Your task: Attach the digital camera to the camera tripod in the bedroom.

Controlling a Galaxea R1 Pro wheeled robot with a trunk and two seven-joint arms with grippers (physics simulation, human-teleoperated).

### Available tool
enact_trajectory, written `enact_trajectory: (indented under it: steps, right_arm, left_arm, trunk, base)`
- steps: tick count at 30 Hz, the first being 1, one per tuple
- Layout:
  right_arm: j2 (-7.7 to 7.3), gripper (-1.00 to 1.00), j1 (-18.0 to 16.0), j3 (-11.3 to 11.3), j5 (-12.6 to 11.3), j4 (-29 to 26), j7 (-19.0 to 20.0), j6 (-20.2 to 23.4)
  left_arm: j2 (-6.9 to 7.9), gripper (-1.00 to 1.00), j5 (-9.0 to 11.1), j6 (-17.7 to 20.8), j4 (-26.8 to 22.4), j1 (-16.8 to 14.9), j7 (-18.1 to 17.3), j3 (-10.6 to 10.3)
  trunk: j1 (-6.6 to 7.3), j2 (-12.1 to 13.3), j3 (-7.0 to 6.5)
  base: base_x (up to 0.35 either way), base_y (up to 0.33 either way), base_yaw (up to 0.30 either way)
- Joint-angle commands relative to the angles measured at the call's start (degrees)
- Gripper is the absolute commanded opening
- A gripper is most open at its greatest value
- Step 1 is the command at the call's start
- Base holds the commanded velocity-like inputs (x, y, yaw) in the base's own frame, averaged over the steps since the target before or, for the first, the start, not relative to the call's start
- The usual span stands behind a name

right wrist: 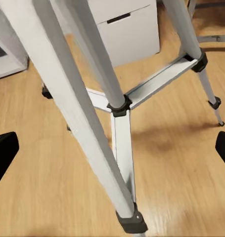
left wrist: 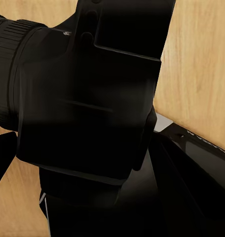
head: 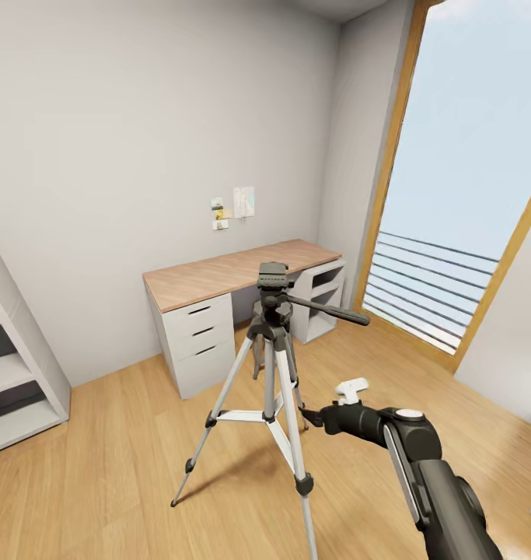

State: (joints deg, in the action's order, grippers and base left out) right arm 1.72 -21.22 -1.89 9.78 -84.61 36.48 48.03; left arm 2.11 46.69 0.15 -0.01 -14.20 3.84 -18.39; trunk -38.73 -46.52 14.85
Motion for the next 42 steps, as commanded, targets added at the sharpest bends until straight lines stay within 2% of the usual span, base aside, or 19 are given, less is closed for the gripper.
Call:
enact_trajectory:
  steps: [1, 9, 16, 19, 21, 25, 32, 36, 42]
  right_arm:
    - [0.21, 1.00, -0.1, 0.5, 0.6, 0.1, 1.0, -0.4]
    - [0.54, 1.00, -0.1, 1.7, 0.6, 1.4, 1.5, -1.5]
    - [0.60, 1.00, -0.1, 1.7, 0.7, 3.2, 1.3, -1.7]
    - [1.10, 1.00, -0.1, 1.7, 0.6, 3.8, 1.1, -2.2]
    - [2.63, 1.00, -0.1, 1.7, 0.9, 6.1, 0.9, -4.3]
    - [4.10, 1.00, -0.1, 1.7, 1.1, 8.9, 0.8, -7.4]
    - [4.60, 1.00, -0.1, 1.7, 0.9, 9.5, 0.1, -8.8]
    - [5.86, 1.00, -0.1, 1.7, 0.9, 9.9, -2.2, -11.9]
    - [6.60, 1.00, -0.3, 1.7, 0.9, 11.5, -7.3, -15.3]
  left_arm:
    - [0.00, -1.00, 0.3, 0.0, 0.0, 0.0, 0.1, -0.5]
    - [0.00, -1.00, 0.3, 0.0, 0.0, 0.0, 0.1, -0.5]
    - [0.00, -1.00, 0.3, 0.0, 0.0, 0.0, 0.1, -0.5]
    - [0.00, -1.00, 0.3, 0.0, 0.0, 0.0, 0.1, -0.5]
    - [0.00, -1.00, 0.4, 0.0, 0.0, 0.0, 0.1, -0.5]
    - [0.00, -1.00, 0.4, 0.0, -0.1, 0.0, 0.1, -0.5]
    - [0.00, -1.00, 0.3, 0.0, 0.0, 0.0, 0.1, -0.5]
    - [0.00, -1.00, 0.4, 0.0, -0.1, 0.0, 0.1, -0.5]
    - [0.00, -1.00, 0.4, 0.0, -0.1, 0.0, 0.1, -0.5]
  trunk:
    - [-0.01, -0.1, 0.08]
    - [-0.01, -0.1, 0.08]
    - [-0.01, -0.1, 0.08]
    - [-0.01, -0.1, 0.08]
    - [-0.01, -0.1, 0.08]
    - [-0.01, -0.1, 0.08]
    - [-0.01, -0.1, 0.08]
    - [-0.01, -0.1, 0.08]
    - [-0.01, -0.1, 0.08]
  base:
    - [0.000, 0.000, 0.000]
    - [0.000, 0.000, 0.000]
    - [0.000, 0.000, 0.000]
    - [0.000, 0.000, 0.000]
    - [0.000, 0.000, 0.000]
    - [0.000, 0.000, 0.000]
    - [0.000, 0.000, 0.000]
    - [0.000, 0.000, 0.000]
    - [0.000, 0.000, 0.000]
